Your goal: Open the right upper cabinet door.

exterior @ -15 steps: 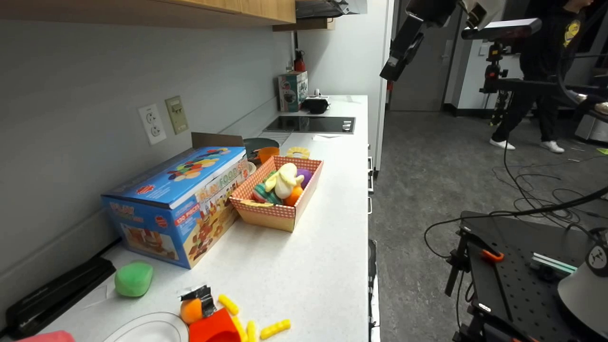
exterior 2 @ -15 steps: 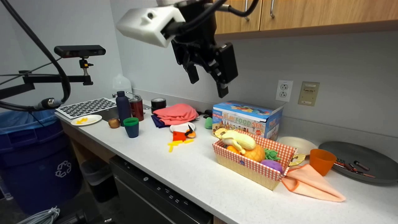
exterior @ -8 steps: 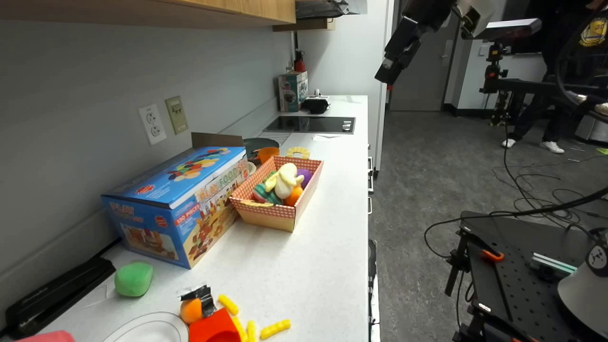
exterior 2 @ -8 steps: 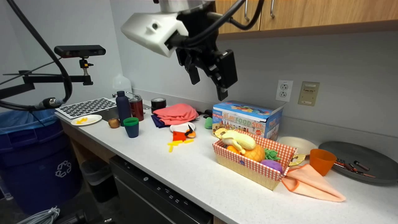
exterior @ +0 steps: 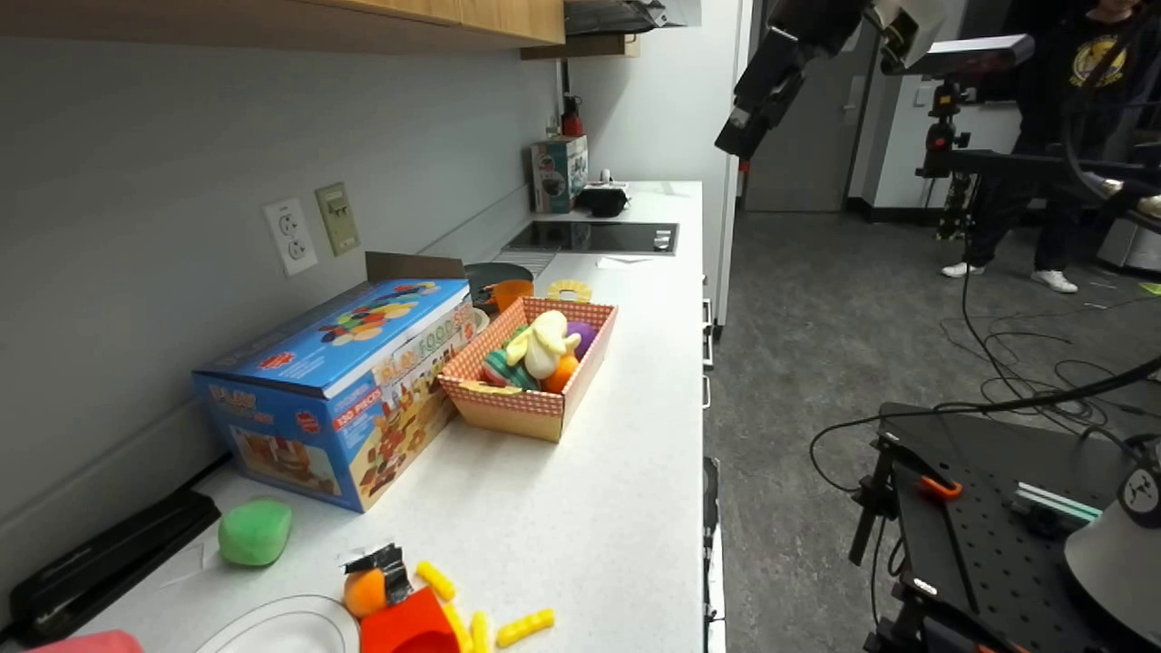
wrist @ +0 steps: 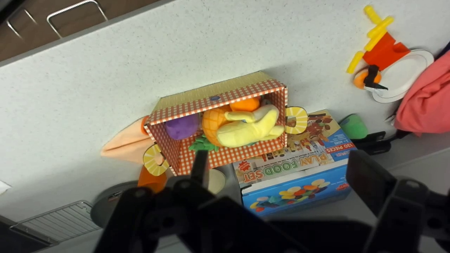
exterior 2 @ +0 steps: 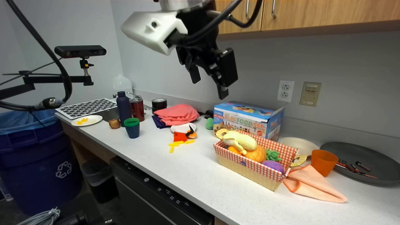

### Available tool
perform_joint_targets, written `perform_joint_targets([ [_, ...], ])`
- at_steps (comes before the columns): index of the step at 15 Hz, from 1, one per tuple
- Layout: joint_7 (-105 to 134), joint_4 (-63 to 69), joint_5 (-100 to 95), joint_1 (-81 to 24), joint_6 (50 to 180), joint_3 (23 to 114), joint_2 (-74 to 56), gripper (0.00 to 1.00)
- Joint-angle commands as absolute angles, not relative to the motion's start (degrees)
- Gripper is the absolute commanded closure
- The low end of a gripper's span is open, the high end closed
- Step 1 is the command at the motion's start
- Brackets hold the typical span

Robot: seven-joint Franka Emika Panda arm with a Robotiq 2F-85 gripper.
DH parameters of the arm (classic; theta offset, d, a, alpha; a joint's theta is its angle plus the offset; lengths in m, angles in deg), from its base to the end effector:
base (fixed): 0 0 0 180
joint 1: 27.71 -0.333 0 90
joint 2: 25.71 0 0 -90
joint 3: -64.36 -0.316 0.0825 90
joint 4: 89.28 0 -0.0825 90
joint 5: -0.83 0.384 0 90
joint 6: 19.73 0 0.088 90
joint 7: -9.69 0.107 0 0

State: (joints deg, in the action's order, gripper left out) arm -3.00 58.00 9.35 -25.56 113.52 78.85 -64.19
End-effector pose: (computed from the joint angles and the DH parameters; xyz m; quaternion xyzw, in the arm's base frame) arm 0.3685 -0.1162 0.5174 -0.9679 0.0621 -0.2263 0.0903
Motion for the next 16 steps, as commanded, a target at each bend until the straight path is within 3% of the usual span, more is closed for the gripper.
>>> perform_joint_targets([
  [1,-2.67,59.26,10.8,-25.66,115.75,77.64,-68.09,0.0],
  [7,-3.16,59.18,11.2,-29.34,120.47,75.28,-75.12,0.0],
  [16,-2.65,57.91,10.5,-32.09,121.83,74.49,-74.19,0.0],
])
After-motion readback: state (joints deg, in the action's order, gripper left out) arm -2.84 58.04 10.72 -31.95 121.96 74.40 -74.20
